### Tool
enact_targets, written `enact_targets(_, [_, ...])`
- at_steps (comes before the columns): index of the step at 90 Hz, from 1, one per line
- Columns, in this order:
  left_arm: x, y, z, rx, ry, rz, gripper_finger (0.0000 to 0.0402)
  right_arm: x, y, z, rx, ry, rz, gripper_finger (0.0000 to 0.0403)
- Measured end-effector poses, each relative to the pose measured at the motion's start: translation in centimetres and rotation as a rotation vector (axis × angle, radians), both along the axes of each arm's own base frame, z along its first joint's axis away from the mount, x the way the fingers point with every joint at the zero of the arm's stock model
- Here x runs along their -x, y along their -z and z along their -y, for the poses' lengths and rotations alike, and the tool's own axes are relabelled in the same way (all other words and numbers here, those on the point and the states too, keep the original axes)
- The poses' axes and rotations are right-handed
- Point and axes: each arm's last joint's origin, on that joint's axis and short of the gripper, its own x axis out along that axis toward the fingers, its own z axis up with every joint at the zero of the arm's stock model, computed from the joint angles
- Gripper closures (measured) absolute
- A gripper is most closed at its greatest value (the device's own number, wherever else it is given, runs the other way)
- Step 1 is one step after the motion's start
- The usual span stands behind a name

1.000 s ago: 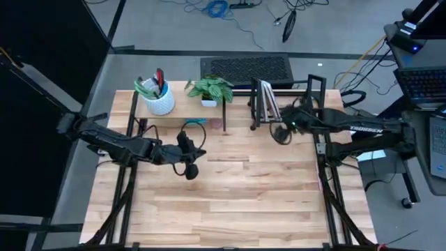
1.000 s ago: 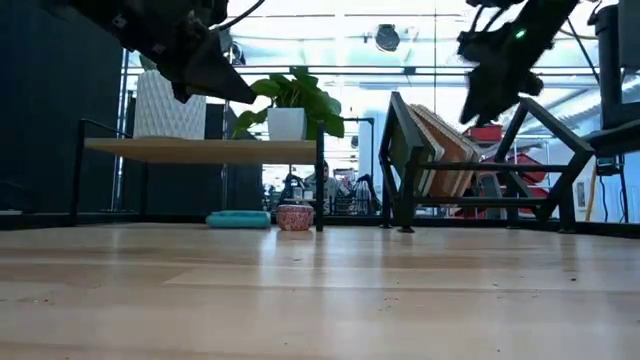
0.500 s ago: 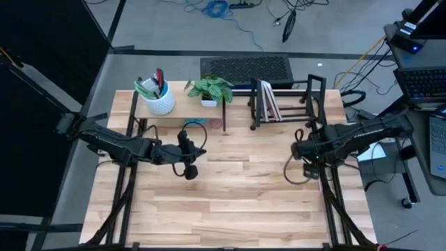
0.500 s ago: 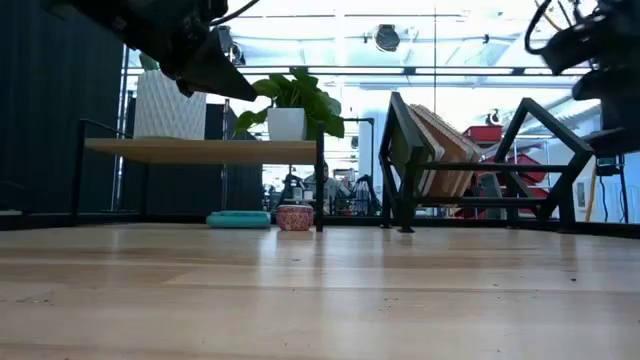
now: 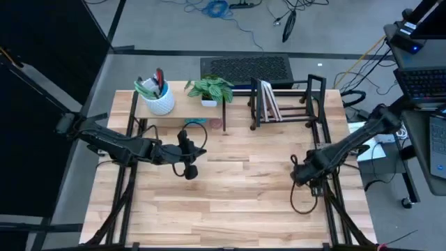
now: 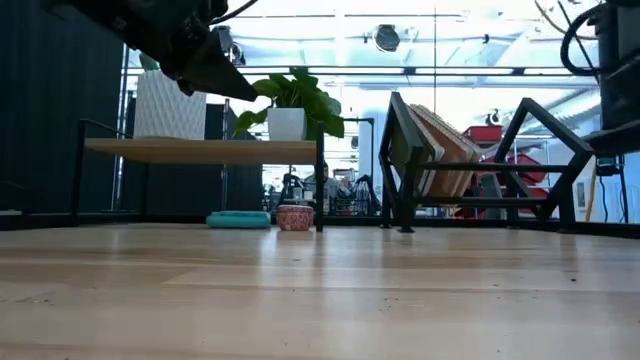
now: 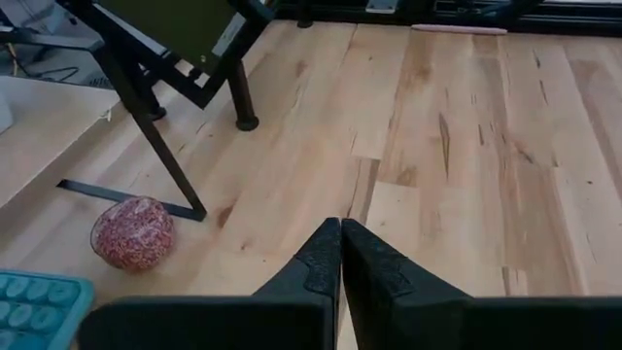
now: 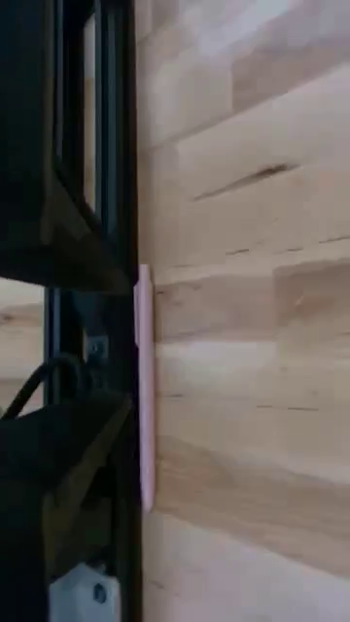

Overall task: Stock shelves
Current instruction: Put the pink pen into the white pen holder

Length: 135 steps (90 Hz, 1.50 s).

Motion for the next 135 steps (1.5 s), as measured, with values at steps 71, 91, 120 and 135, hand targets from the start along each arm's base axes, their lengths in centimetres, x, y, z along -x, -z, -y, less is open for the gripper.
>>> enact_targets(71, [0.0, 0.0, 0.0, 0.004, -0.001, 0.001, 0.0402, -2.6, 9.7, -3.2, 0.054, -0.127, -0.466, 0.0402])
enact_targets(91, [0.0, 0.0, 0.1, 0.015, 0.014, -0.002, 0.0402, -2.5, 11.2, -3.7, 0.061, -0.175, -0.461, 0.0402])
enact_targets(120, [0.0, 0.0, 0.1, 0.019, 0.019, 0.003, 0.0402, -3.9, 9.0, -4.3, 0.105, -0.2, -0.251, 0.0403])
enact_targets(135, [0.0, 0.0, 0.1, 0.021, 0.023, 0.003, 0.0402, -5.3, 5.9, -5.2, 0.086, -0.239, -0.062, 0.0403])
